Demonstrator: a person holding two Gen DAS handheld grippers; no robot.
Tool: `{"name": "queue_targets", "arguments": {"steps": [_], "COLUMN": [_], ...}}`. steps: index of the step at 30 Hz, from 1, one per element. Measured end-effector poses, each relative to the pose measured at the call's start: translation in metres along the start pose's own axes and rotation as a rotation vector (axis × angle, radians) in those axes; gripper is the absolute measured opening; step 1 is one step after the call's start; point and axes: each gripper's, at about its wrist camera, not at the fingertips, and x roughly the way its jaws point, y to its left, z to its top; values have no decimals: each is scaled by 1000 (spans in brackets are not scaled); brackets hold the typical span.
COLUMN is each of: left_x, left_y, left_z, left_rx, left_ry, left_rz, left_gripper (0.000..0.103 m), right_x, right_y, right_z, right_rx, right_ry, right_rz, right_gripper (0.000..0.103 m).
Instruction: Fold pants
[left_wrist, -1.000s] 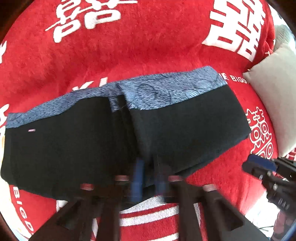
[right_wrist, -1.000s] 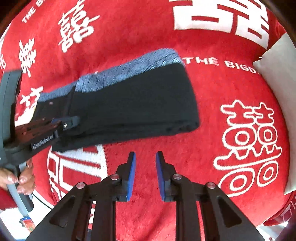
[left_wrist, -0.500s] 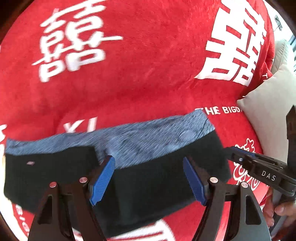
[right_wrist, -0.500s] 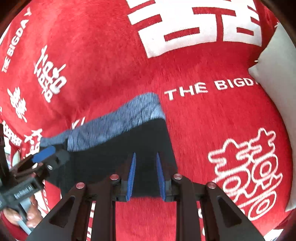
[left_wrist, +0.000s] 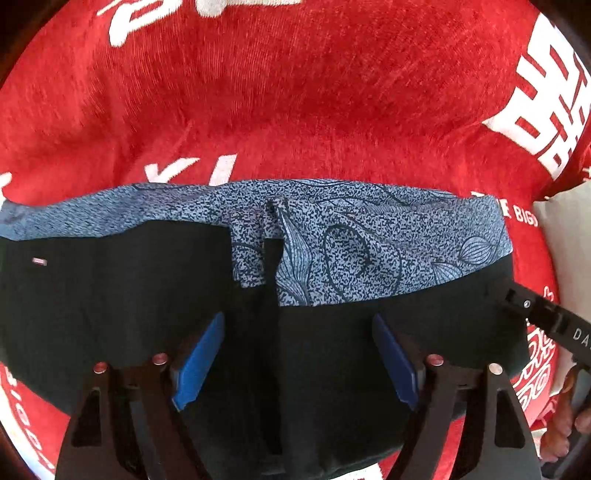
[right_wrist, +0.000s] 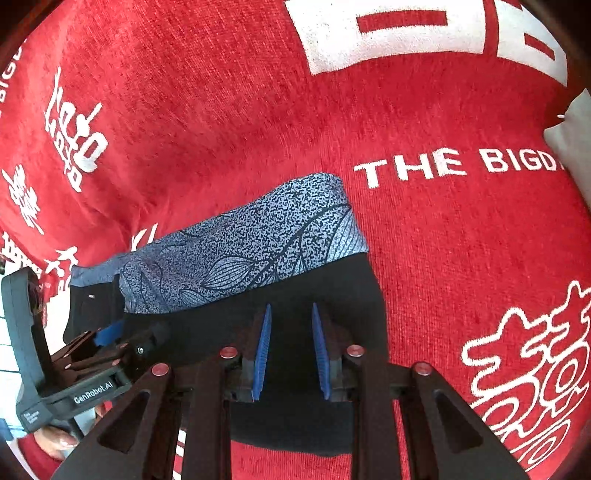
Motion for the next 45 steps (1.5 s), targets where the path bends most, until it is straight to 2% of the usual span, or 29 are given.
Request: {"name": "queue_targets", "arguments": {"steps": [4, 6, 8, 12, 14, 16, 18, 19, 20, 30, 34, 45], "left_x": [-12, -21, -29, -45, -51, -58, -63, -66, -70, -68, -70, -78], "left_y": [0, 3, 5, 10, 10, 9, 10, 7, 8, -1, -7, -1], "left_z": [-7, -14, -21, -37, -46, -52, -58, -59, -61, -72, -76, -88], "left_rx": [-25, -37, -51, -81, -90, -104, -121, -129, -137, -155, -142, -156], "left_ry": [1, -1, 11, 41, 44, 47, 48, 46, 39, 85, 97, 90], "left_rz": [48, 72, 95, 135, 147, 157, 175, 182, 188, 222, 241, 229], "left_gripper": [82, 82, 82, 83, 83, 83, 89, 100, 101, 101, 101, 101], "right_x": [-3, -5, -8, -18, -27, -32, -35, -35, -36, -44, -47, -47], "right_y": [4, 9, 15, 29, 36, 39, 41, 42, 42, 33, 30, 34], "right_z": [-1, -2, -7, -20, -29, -36, -45, -49, -54, -73, -75, -81], "right_rx": [-40, -64, -91, -138, -170, -190, -205, -211, -215, -195, -199, -217], "right_ry": [12, 21, 28, 32, 29, 43, 70, 83, 100, 159, 157, 182], "right_rz": [-9, -6, 3, -25, -37, -38, -32, -33, -33, -36, -52, -67], "right_gripper": [26, 33, 47, 58, 70, 76, 77, 77, 78, 82, 89, 90]}}
